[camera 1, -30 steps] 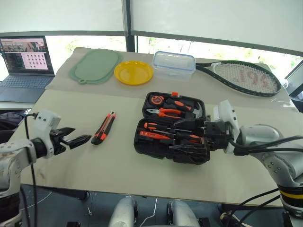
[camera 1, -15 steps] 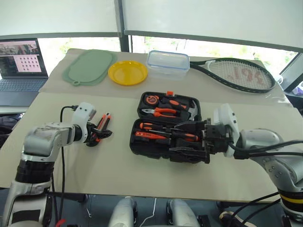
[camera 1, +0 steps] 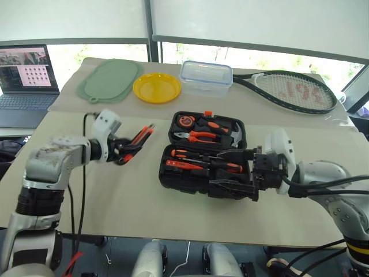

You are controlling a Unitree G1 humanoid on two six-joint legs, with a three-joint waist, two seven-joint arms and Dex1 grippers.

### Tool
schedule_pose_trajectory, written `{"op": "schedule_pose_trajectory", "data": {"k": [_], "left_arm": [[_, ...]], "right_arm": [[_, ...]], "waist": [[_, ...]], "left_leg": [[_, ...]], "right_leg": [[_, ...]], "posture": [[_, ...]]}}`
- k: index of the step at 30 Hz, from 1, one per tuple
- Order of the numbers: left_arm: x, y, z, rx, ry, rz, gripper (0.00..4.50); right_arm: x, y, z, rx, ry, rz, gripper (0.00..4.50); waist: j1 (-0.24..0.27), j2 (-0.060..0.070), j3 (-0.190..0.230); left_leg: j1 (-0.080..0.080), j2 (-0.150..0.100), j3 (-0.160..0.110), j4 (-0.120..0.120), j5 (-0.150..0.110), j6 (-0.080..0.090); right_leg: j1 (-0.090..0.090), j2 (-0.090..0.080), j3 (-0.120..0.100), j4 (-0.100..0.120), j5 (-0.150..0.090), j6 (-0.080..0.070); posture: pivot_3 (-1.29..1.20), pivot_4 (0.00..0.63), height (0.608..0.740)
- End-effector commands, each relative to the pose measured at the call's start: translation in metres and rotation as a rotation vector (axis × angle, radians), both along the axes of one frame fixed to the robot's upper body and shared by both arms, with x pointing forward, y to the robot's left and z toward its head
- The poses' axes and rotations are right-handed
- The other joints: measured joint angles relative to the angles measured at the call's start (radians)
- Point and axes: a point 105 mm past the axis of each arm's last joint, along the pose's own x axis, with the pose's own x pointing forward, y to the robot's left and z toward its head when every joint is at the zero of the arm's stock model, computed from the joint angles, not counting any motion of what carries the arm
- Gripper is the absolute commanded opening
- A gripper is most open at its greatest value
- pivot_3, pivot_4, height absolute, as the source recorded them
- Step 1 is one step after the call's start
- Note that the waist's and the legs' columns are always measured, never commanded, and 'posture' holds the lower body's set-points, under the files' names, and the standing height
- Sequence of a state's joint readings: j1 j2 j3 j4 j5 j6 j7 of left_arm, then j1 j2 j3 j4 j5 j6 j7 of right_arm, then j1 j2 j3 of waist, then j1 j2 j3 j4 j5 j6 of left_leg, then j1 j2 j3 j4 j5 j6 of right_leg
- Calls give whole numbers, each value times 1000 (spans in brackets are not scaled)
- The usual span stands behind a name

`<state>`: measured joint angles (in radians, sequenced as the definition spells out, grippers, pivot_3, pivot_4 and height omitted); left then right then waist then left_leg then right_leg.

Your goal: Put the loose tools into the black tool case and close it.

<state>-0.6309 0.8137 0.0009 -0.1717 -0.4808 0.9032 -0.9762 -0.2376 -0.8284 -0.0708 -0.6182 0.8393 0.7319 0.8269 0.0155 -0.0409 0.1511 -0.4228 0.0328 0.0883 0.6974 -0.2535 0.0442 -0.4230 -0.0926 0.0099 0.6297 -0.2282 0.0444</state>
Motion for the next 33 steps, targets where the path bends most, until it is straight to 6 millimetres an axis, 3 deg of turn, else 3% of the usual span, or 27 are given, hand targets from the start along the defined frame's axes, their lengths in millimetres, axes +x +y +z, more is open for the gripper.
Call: {"op": "schedule_pose_trajectory", "data": {"k": [1,6,13,25,27,33], "left_arm": [[-24,-45,9,127,-101,-368,1590],[-34,-80,-25,306,-78,-647,1590],[-26,-102,-66,464,12,-755,1590],[-10,-106,-82,525,78,-754,1590],[-12,-106,-81,517,103,-760,2621],[-21,-111,-47,380,163,-765,4471]], "right_arm": [[-4,-5,8,-5,-33,-18,4500],[-6,-12,2,-25,-21,-65,4500],[-17,-22,-1,-28,-14,-156,4500],[-22,-21,-3,-7,-13,-199,4500],[-22,-20,-3,-6,-14,-198,4500],[-21,-21,-3,-8,-13,-190,4500]], "waist": [[1,1,0],[-1,1,-1],[-2,1,-1],[2,1,-1],[1,1,-1],[-1,1,-1]], "left_leg": [[1,0,0,0,0,0],[2,-2,1,0,0,0],[0,-2,1,1,0,1],[-1,-2,0,3,-1,2],[0,-2,-1,4,-1,2],[-1,-1,-1,4,-1,3]], "right_leg": [[1,0,0,0,0,0],[1,2,1,0,0,0],[1,2,1,0,0,1],[2,2,1,0,0,2],[2,2,1,0,0,2],[1,2,1,1,0,2]], "posture": [[0,150,738],[0,150,738],[0,150,738],[0,150,738],[0,150,738],[0,150,738]]}}
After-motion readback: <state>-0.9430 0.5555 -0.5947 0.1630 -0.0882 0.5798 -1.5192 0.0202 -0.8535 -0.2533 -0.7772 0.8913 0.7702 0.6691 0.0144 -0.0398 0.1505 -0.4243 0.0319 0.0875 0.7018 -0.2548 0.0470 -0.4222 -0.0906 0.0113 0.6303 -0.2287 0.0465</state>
